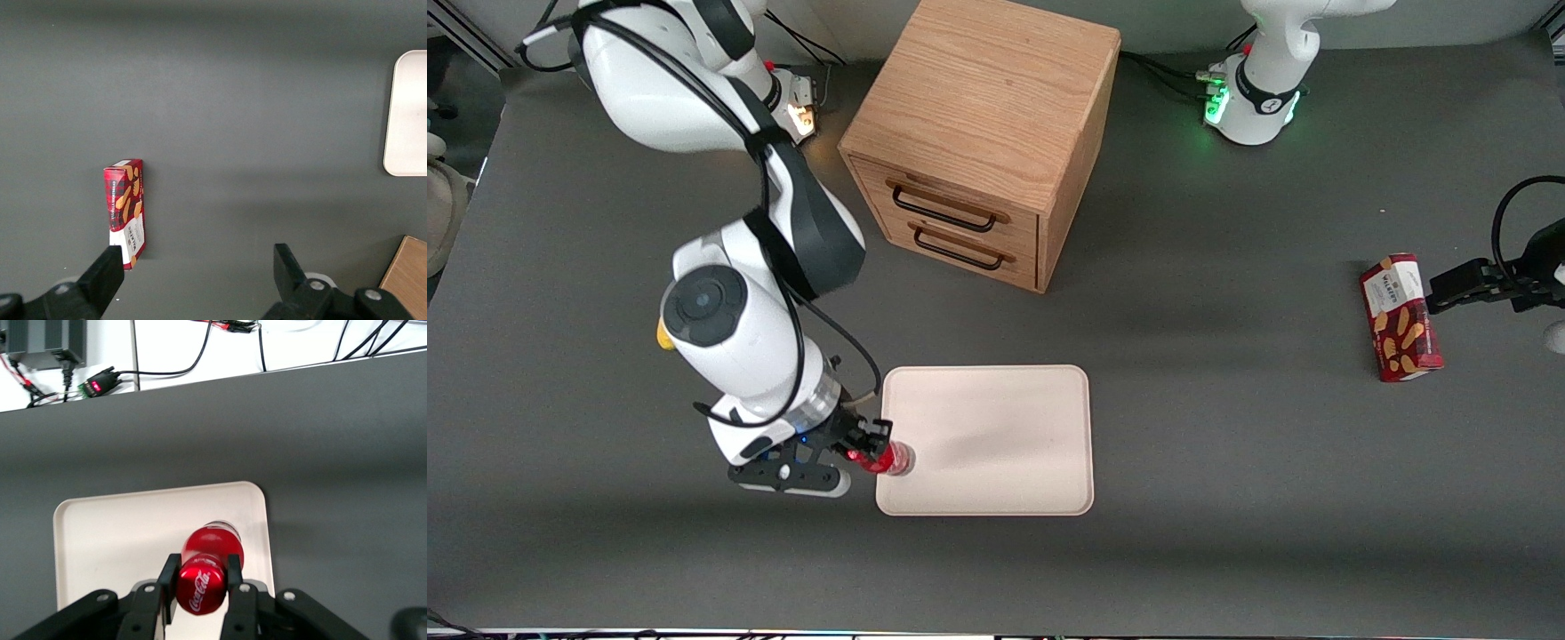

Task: Place coke bottle on tray
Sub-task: 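Lower the bottle onto the tray and open the right gripper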

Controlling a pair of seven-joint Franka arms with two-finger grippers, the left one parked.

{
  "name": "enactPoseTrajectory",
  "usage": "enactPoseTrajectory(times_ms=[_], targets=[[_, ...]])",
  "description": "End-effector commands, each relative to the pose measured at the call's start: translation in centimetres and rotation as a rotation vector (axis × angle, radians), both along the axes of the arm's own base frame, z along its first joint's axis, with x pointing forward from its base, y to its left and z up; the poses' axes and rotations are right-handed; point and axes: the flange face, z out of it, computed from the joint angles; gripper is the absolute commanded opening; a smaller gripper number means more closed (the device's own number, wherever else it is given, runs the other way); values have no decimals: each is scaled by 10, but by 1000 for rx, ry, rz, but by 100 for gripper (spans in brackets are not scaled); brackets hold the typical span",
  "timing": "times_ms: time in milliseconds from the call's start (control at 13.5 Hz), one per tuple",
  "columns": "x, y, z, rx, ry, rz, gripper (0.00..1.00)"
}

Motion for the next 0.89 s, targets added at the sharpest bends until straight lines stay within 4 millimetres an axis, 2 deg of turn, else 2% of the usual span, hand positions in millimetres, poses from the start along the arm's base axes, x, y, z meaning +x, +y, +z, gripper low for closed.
enactPoseTrajectory(times_ms=[0,444,815], targets=[[13,1,-25,-21,-43,13,0],[12,4,-66,-43,2,9,0],[9,5,-84,-51,26,8,0]])
